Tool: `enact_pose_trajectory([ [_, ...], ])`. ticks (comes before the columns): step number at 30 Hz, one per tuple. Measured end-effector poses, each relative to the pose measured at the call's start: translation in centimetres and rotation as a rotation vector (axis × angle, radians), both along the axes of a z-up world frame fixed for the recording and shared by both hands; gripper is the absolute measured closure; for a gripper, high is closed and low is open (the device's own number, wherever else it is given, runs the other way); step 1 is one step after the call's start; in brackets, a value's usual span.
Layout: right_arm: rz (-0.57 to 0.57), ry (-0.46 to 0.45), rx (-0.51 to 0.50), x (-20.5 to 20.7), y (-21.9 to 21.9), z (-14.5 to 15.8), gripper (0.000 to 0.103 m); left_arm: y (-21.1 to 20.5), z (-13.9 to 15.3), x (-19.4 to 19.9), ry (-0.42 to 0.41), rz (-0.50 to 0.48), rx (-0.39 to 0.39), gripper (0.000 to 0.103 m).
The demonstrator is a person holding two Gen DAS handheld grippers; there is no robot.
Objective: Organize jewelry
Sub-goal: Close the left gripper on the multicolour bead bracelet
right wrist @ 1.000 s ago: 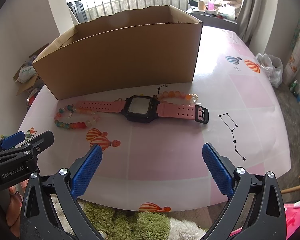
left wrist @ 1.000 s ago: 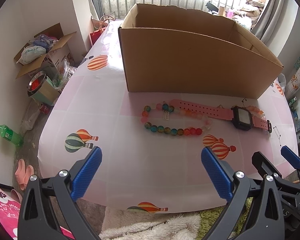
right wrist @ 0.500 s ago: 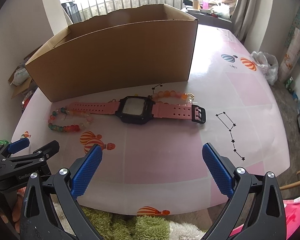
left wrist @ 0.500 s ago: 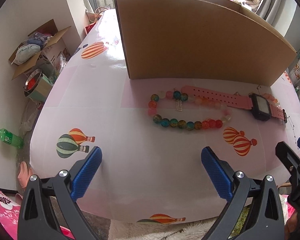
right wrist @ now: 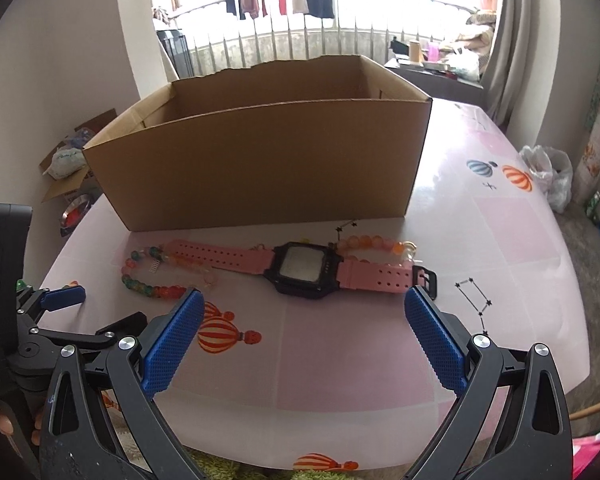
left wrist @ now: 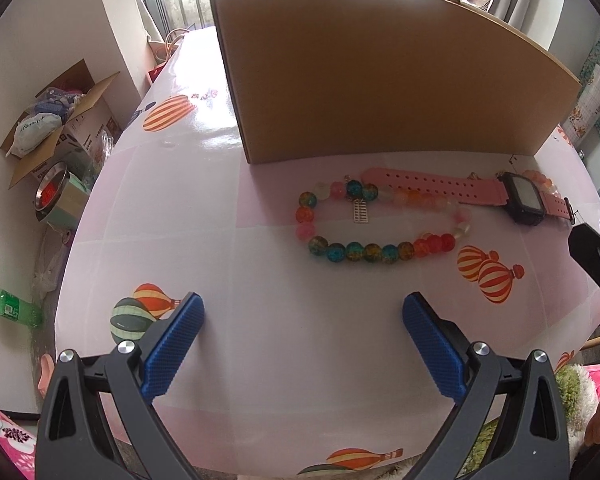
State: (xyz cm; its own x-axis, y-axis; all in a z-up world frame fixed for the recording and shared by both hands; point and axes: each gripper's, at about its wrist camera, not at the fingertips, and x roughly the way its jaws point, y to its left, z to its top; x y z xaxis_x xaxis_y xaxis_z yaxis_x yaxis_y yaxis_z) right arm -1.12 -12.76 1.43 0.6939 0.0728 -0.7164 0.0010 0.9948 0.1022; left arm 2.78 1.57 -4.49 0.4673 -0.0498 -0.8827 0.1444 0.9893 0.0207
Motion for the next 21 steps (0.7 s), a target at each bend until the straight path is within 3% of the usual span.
enact_pose_trajectory([
  [6,0.1,0.018,0.132,1.1,0.7,0.8,0.014,0.7,0.4,0.5,-0.014,-0.04,-0.019,0.005],
  [13,0.177,0.145,0.36,3.3,1.3,0.0,0.035,2.6,2.3,1.0,-0.091,-0.047,-0.163,0.007],
  [21,0.166,0.243,0.367,6.1,2.6,-1.4,0.06,2.0,2.6,2.8,-0.094,-0.111,-0.178,0.034],
])
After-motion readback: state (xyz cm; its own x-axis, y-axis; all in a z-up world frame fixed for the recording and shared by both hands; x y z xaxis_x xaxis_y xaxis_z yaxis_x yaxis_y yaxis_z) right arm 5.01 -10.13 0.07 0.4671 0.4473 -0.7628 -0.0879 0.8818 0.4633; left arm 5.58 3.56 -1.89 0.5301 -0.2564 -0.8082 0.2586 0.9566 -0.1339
